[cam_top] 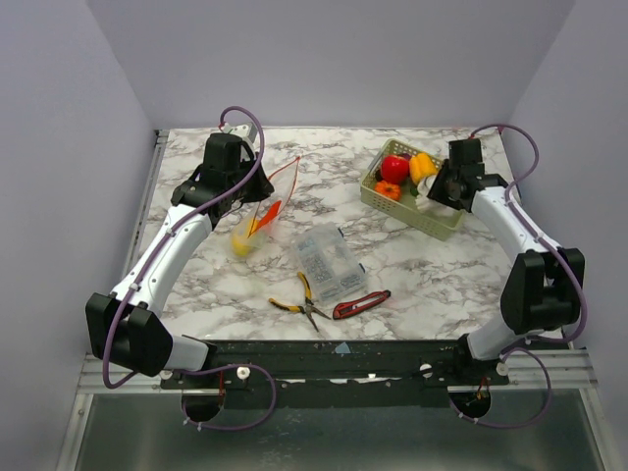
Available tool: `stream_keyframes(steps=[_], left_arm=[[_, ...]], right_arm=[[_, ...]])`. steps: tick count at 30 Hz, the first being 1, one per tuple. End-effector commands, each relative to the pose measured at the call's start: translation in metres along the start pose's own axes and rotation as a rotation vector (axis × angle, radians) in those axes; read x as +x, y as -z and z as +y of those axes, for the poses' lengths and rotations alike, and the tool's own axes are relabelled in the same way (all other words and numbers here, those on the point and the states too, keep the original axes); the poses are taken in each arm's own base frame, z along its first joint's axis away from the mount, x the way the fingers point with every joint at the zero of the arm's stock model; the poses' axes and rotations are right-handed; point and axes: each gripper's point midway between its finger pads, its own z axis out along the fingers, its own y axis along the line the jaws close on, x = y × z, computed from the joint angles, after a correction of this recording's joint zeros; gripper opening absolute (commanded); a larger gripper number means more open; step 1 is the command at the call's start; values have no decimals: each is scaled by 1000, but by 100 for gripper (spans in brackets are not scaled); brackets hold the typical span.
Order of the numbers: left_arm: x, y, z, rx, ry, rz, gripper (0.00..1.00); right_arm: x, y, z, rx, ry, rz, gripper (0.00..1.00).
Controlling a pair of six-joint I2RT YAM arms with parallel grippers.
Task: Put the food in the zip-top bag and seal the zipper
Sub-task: Pick up the fake vegetable from the bin, then place the fake vegetable in the zipper food storage bag.
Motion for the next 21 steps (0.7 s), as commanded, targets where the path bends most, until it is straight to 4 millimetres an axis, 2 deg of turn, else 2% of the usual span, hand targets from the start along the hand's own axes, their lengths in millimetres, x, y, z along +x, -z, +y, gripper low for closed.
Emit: stream_keyframes(steps=[1, 6, 12, 21], left_arm=[[-15, 12, -6, 15, -4, -45, 0], [-15, 12, -6, 17, -5, -46, 0], [-16, 14, -6, 15, -13, -53, 0], [-11, 23, 5, -87, -57, -32, 0]], right_arm=[[-1, 22, -5, -2, 16, -16, 0], [-10, 38, -6, -9, 12, -50, 0], [-28, 61, 3, -70, -13, -123, 0], [-31, 60, 28, -181, -45, -103, 0]])
